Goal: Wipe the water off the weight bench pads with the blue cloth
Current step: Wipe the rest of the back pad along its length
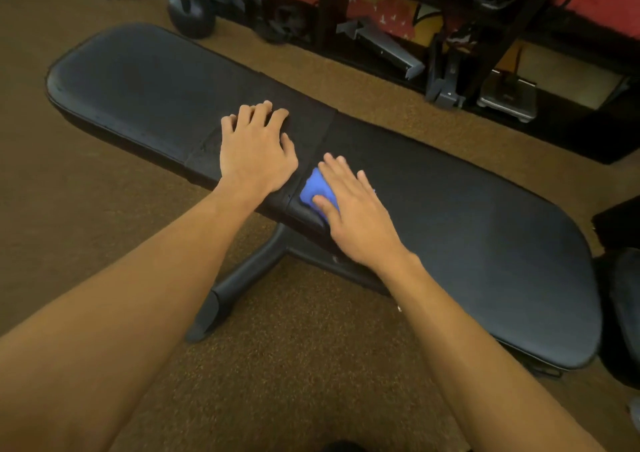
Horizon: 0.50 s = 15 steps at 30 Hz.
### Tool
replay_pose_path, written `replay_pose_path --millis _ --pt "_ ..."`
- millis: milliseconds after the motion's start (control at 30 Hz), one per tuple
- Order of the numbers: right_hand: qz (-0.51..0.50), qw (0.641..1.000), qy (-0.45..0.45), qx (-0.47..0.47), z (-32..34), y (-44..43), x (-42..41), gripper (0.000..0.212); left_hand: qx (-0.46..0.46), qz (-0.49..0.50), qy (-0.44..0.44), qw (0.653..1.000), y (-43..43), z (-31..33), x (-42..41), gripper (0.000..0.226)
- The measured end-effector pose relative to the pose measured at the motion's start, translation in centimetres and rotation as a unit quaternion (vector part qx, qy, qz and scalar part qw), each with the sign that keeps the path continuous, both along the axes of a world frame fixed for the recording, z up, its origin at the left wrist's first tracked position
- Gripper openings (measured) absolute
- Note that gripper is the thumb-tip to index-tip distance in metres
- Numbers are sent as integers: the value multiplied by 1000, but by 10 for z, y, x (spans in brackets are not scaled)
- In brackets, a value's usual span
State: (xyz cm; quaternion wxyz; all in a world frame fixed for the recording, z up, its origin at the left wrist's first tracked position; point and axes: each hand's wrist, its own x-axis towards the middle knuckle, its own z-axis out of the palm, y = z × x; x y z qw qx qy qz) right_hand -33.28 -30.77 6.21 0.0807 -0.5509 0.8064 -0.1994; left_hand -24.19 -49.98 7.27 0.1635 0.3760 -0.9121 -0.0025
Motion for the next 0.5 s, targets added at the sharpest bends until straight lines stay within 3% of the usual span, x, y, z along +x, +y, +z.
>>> replay_pose_path --millis 167,367,500 --pt "-136 990 -37 8 4 -42 -35 61 18 -1 -4 1000 -3 -1 -9 59" --pt "8 999 -44 -5 4 13 -25 60 44 -1 -19 999 -7 -4 -11 67" --pt "-133 989 -58 -2 -2 -7 -67 59 46 1 -19 999 -8 -4 -10 67"
